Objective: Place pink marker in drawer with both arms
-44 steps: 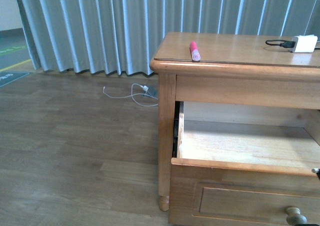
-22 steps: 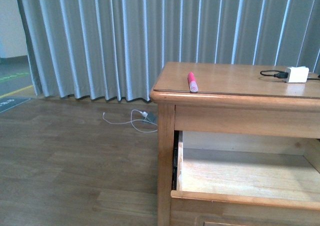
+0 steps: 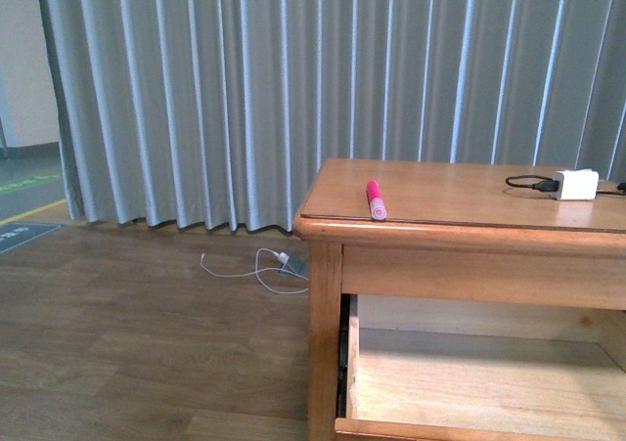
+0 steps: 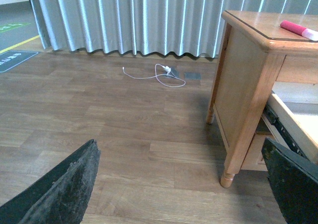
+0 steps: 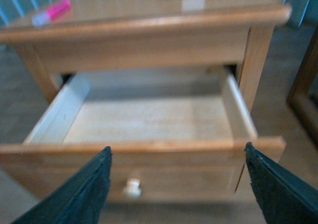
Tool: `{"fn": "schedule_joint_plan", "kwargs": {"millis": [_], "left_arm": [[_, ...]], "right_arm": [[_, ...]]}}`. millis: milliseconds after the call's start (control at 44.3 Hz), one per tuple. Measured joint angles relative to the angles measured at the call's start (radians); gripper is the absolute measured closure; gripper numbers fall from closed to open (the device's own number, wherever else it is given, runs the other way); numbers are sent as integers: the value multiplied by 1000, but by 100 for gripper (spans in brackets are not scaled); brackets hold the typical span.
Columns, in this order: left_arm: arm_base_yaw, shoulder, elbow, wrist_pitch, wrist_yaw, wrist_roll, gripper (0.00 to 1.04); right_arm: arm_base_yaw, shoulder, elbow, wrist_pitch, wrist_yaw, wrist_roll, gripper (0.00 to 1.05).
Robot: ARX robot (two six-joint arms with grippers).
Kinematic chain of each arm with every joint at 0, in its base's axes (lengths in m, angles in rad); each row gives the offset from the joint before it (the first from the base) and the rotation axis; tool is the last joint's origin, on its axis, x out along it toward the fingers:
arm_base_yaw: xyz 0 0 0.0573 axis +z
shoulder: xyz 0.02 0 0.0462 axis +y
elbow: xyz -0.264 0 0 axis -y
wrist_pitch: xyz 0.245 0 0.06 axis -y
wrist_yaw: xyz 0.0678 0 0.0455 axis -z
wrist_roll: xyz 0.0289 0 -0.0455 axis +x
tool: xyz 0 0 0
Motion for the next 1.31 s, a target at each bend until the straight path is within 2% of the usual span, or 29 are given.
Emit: {"fn": "schedule_joint_plan", "kwargs": {"millis": [68,90,248,383,699,992,1060,1173,1308], "left_arm": [[0,0,0,0,0,0,6],[0,0,0,0,1,0,6],[0,0,0,0,1,0,6],[0,0,0,0,0,0,6],[0,0,0,0,0,0,6],[-5,0,0,1,-15,-11,6],[-35,3,0,8,-99,-82,6],[-121,71,3,32,-180,-182,6],[-204,327,89,161,-189,-201,6]], "right_arm": [[0,-34,-39,117,10,-33,36],[0,-51,-43,134,11,-47,43],[0,-111,-69,106,11,-77,78],[0,-122,-73,103,10,-80,59],[0,-122,-73,103,10,-80,7],[0,-122,-73,103,10,-82,9],[0,-122,-73,103,10,-82,9],[0,-122,-73,103,10,-82,9],[0,-122,-73,103,10,-82,9]]}}
